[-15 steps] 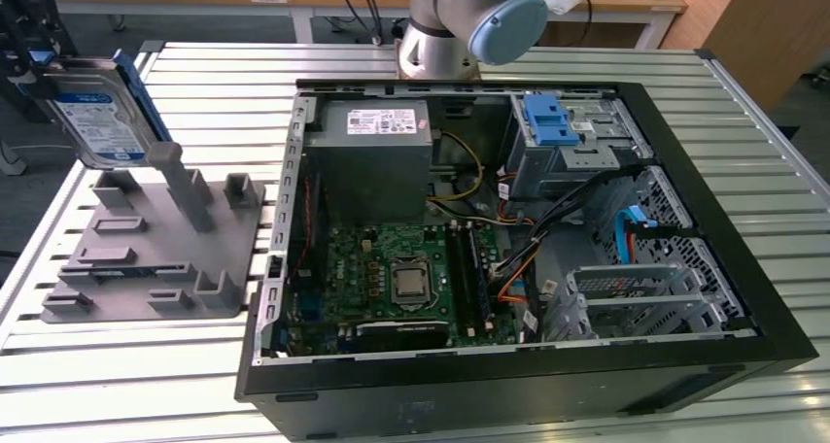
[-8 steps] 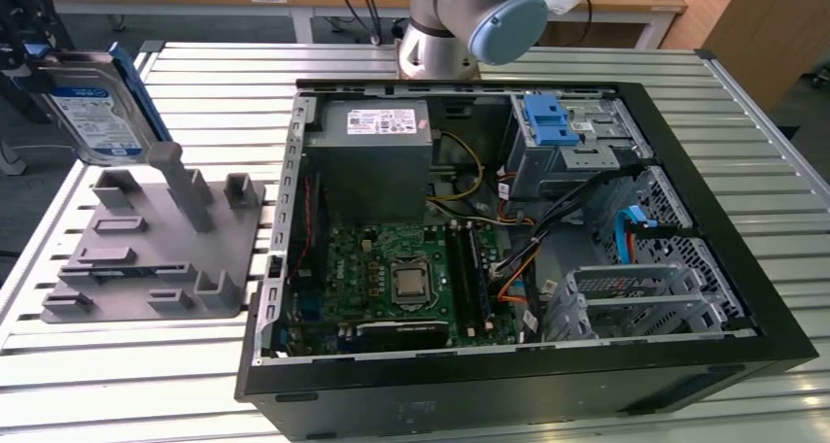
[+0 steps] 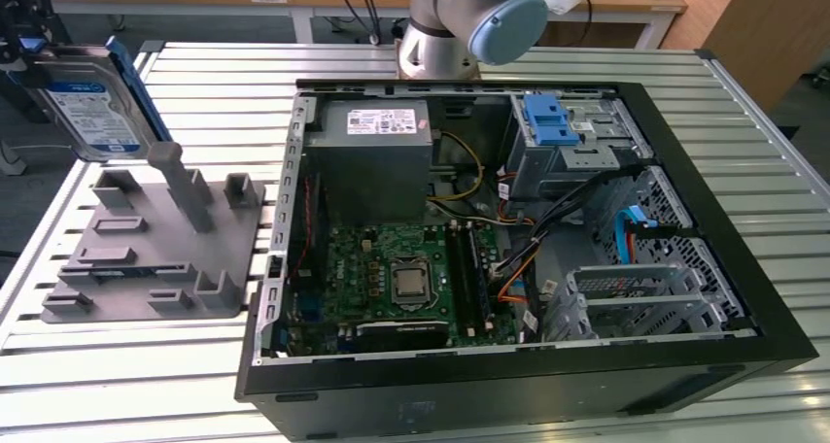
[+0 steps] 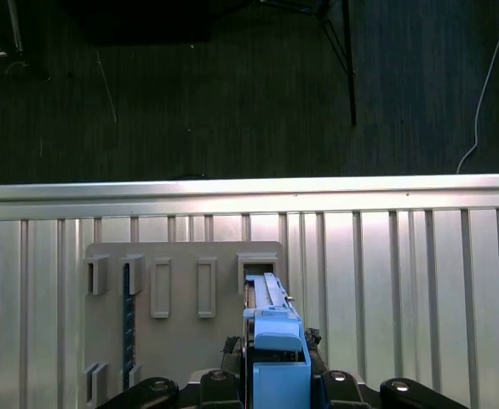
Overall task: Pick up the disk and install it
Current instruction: 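Pick up the disk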
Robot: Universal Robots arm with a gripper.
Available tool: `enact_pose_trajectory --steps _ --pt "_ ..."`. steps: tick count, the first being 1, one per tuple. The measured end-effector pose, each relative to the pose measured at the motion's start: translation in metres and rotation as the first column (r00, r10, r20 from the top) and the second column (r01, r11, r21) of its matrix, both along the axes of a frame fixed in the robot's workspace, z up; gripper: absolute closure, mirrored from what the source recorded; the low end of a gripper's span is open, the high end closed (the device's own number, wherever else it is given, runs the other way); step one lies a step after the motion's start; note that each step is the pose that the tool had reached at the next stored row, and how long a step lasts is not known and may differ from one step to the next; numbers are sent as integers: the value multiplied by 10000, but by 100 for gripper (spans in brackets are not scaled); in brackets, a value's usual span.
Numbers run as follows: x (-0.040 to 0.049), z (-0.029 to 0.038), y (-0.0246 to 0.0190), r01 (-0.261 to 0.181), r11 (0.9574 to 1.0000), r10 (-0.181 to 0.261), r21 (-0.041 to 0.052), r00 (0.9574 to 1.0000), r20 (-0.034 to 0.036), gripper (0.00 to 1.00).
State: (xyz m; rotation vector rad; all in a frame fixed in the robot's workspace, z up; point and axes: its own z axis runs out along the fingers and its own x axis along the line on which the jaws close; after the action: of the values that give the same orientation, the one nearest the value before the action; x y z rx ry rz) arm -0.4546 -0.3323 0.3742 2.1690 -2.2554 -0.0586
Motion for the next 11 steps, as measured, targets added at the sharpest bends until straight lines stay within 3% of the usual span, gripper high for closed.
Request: enact_pose_trajectory --steps 11 --pt "0 45 0 1 10000 -1 0 10000 0 64"
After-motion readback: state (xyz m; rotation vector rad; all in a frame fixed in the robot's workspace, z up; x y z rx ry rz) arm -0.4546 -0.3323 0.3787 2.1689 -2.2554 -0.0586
